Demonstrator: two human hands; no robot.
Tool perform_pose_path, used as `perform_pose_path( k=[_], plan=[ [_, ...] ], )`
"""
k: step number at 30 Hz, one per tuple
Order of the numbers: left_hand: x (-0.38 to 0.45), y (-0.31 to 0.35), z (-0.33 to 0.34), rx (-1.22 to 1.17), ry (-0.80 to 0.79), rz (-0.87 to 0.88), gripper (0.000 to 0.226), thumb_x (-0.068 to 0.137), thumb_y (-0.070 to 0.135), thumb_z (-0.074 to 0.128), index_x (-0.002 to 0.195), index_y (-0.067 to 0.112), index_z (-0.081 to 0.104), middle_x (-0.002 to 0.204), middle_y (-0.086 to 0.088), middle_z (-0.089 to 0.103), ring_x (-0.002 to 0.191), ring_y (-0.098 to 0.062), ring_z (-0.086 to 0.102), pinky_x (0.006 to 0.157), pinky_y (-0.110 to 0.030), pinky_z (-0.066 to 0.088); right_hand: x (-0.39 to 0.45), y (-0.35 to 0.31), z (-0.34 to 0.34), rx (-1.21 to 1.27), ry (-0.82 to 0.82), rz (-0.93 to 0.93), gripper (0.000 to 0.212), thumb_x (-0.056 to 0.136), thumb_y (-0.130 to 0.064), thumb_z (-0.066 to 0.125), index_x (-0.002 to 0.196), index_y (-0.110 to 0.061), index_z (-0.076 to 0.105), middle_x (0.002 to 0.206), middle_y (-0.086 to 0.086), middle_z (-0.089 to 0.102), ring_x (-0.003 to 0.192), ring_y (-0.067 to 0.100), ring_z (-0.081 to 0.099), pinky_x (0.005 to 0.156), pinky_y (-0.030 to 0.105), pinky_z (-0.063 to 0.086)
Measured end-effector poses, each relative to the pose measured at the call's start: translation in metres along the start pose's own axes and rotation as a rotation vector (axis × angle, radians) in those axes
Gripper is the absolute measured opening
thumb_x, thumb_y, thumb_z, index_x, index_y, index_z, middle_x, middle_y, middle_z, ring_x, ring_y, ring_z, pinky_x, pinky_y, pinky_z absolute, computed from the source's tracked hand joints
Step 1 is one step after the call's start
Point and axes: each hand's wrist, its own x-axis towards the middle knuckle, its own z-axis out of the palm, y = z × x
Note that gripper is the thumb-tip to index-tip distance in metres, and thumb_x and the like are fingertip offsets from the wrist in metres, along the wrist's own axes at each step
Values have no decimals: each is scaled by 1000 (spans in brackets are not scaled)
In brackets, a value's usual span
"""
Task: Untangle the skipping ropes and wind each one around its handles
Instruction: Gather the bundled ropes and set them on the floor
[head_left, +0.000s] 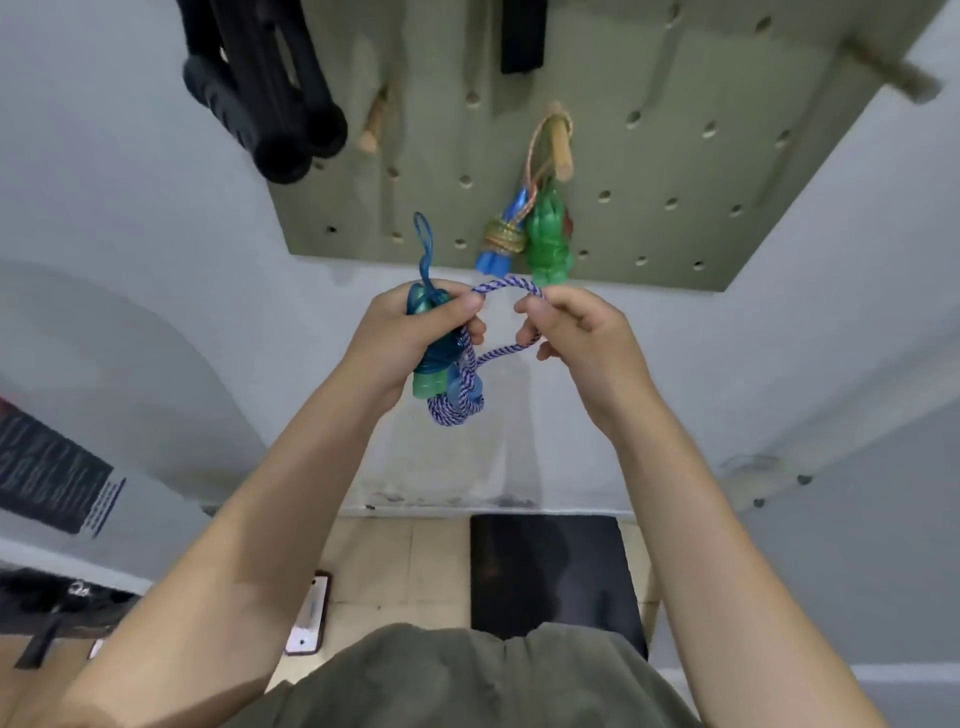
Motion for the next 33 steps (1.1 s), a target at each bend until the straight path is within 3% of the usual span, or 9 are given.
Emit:
perform_pose_path(
  k=[6,11,14,19,25,28,33],
  plan=[
    [56,39,27,1,-15,147,5,86,6,71,83,9,72,79,-11,71,77,-27,67,75,-36,56,53,-33,-20,26,92,-159,11,95,-14,61,89,-12,69,81,5,65,72,13,56,62,28,47],
    [89,60,48,9,23,188,7,85,11,73,83,6,70,78,-11,68,74,-25,64,78,-38,57,91,-48,-35,43,176,-197,10,94,-12,64,84,-12,65,62,4,53,50,9,44,49,21,38],
    [100,67,58,21,57,188,6,86,8,72,80,7,71,73,-9,68,69,-22,63,72,-32,56,109,-52,-42,58,129,-159,8,94,-13,64,89,-8,61,53,0,51,42,9,43,44,22,36],
    [110,67,64,72,97,124,5,85,10,74,81,11,72,71,-1,71,66,-14,66,66,-23,55,127,-53,-48,34,29,-90,11,94,-17,64,89,-8,60,63,4,62,44,15,51,42,24,38],
    [109,69,59,160,142,134,9,87,24,73,83,16,74,73,4,71,69,-9,65,70,-25,55,134,-57,-47,38,3,-81,15,93,-18,66,84,-10,58,69,8,66,46,18,54,44,25,42],
    [102,74,57,202,141,168,31,98,38,57,87,10,66,71,-1,66,64,-13,61,70,-32,55,140,-61,-42,-5,53,-73,18,91,-20,68,79,-13,56,66,7,67,47,19,56,45,28,42],
    [83,76,53,171,52,195,19,103,31,48,94,16,55,67,-10,64,62,-26,61,64,-36,54,139,-70,-40,-62,146,-120,19,89,-17,71,79,-12,56,63,8,62,40,11,49,42,22,38]
  ],
)
